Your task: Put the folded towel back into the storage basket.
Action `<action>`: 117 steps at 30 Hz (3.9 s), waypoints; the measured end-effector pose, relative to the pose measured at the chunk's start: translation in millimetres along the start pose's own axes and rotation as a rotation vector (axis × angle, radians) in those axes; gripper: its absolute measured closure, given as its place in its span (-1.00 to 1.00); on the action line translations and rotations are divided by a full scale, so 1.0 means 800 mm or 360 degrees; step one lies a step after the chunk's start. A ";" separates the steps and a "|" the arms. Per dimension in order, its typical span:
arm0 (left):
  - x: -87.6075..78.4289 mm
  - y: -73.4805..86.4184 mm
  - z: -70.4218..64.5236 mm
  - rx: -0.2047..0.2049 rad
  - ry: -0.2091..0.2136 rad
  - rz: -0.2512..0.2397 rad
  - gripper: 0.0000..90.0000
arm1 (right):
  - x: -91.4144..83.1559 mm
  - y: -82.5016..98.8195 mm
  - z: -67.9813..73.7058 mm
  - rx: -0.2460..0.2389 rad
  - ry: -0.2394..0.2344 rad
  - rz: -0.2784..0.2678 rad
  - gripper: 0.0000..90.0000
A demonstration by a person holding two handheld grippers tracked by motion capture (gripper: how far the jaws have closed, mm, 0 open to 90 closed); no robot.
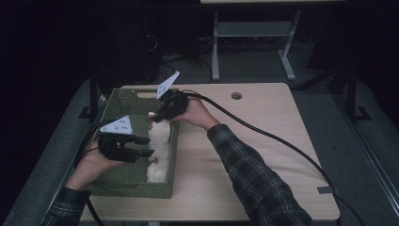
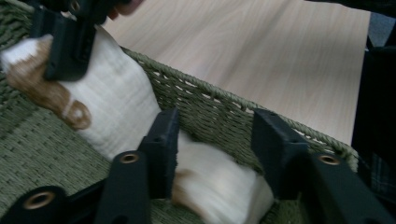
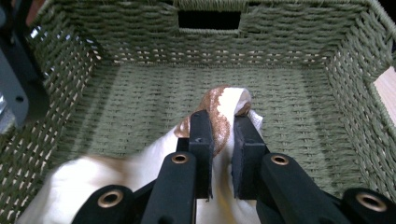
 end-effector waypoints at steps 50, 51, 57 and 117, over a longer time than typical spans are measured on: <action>0.073 -0.052 -0.025 -0.0012 -0.0024 -0.0117 -0.21 | -0.098 0.010 -0.041 0.0059 0.0231 -0.0072 0.11; 0.075 -0.053 -0.027 -0.0011 -0.0021 -0.0115 -0.21 | -0.098 0.010 -0.041 0.0059 0.0231 -0.0072 0.11; 0.096 -0.065 -0.039 0.0002 -0.0023 -0.0106 -0.25 | -0.128 0.023 -0.037 0.0087 0.0250 -0.0098 0.05; 0.300 0.013 -0.137 0.0071 0.0067 0.0023 -0.65 | -0.265 0.253 0.014 0.0433 0.0699 -0.0069 -0.42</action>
Point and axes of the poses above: each handheld gripper's, and its own axes: x roughly forward along the jaws, y roughly out of its underside, z roughly to its left, the point moved 6 cm from there along x, roughly forward along the jaws, and after that the axes turned 14 degrees about -z, right-handed, at the moved point
